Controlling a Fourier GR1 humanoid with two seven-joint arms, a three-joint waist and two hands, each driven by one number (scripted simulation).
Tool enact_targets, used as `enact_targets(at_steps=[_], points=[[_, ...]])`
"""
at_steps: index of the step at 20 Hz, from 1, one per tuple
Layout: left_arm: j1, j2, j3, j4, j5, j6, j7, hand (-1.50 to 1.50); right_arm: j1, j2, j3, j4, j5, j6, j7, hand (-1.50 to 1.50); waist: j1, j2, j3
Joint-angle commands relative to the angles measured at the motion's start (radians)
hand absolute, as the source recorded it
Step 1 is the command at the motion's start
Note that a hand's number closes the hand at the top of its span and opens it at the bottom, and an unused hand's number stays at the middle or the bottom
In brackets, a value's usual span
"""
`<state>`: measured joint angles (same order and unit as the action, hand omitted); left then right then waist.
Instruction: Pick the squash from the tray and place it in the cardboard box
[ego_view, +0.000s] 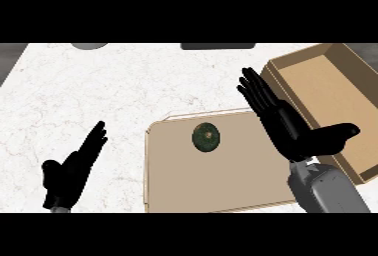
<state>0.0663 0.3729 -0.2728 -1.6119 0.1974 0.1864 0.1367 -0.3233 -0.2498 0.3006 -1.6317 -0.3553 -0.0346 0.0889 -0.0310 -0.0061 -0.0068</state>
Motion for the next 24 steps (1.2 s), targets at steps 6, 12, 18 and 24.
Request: enact_targets(at_steps=[6,12,18,24], points=[[-0.051,-0.039,0.189,-0.051,0.054,0.134,-0.048,0.00,0.257,-0.001,-0.392,0.015,0.085,-0.453,-0.134,1.50,-0.083,-0.017,0.009],[-0.099,-0.048,0.180,-0.078,0.105,0.089,0.011,0.00,0.444,0.045,-0.244,0.084,0.437,-0.741,-0.203,-1.50,0.002,0.002,0.006],[-0.172,-0.064,0.217,0.000,0.111,0.076,0.000,0.00,0.548,-0.136,-0.079,-0.186,0.649,-0.640,0.086,-1.50,0.013,0.005,0.003],[-0.162,-0.067,0.169,-0.057,0.081,0.090,0.036,0.00,0.520,-0.312,0.023,-0.320,0.672,-0.335,0.438,-1.50,0.036,0.005,0.001]])
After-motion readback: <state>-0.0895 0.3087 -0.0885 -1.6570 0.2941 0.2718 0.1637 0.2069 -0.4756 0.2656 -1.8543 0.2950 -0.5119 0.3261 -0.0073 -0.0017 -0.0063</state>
